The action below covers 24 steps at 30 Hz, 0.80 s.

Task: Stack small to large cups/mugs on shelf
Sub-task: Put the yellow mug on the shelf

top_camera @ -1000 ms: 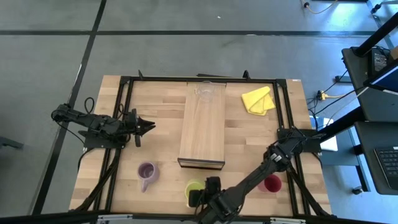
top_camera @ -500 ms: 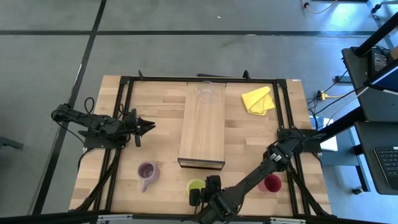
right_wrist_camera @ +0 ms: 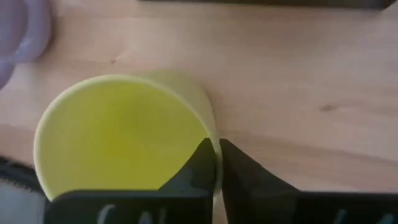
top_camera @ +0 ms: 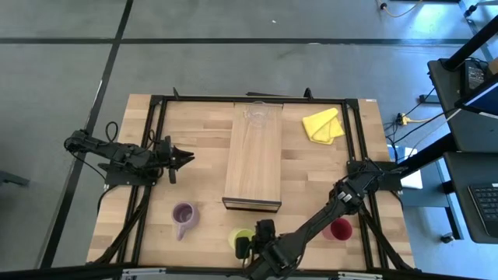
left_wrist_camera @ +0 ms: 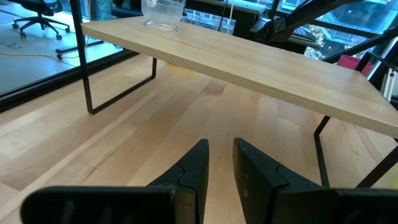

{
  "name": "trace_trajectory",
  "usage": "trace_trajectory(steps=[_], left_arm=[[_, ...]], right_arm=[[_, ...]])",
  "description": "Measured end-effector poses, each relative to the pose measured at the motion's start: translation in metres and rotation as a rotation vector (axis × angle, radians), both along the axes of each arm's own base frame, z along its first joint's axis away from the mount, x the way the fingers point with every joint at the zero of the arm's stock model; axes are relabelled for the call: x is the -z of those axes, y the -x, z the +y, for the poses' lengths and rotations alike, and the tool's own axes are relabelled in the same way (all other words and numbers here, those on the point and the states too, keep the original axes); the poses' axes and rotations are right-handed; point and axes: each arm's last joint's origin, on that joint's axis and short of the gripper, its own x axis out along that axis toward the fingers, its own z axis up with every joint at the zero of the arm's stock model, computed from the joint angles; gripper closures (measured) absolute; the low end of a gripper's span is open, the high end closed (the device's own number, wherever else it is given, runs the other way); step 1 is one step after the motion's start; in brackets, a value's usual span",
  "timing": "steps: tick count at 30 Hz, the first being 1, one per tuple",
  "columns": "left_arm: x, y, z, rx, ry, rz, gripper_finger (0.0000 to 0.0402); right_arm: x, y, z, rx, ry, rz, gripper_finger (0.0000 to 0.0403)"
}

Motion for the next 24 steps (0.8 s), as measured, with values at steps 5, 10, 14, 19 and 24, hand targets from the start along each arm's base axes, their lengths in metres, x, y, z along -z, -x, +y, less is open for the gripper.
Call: trace_trajectory(steps=[5,10,14,19,24], left_arm=[[0.0,0.0,0.0,0.0,0.0,0.0,0.0334],[0.0,0.0,0.0,0.0,0.0,0.0,0.0334],[0.0,0.0,0.0,0.0,0.0,0.0,0.0334],[0.0,0.0,0.0,0.0,0.0,0.0,0.0334],[0.0,0.0,0.0,0.0,0.0,-0.001,0.0334]], right_arm=[[-0.027,0.005,0.019,-0.086,-0.042,-0.152,0.0394],[-0.056,0.025,0.027,-0.09,0.024,-0.255,0.0394],[-0.081,0.034,0.026,-0.127,0.172,-0.376,0.0395],[-0.125,0.045,0.011,-0.101,0.353,-0.535,0.0395],[-0.155,0.048,-0.019,-0.025,0.467,-0.578,0.0395]])
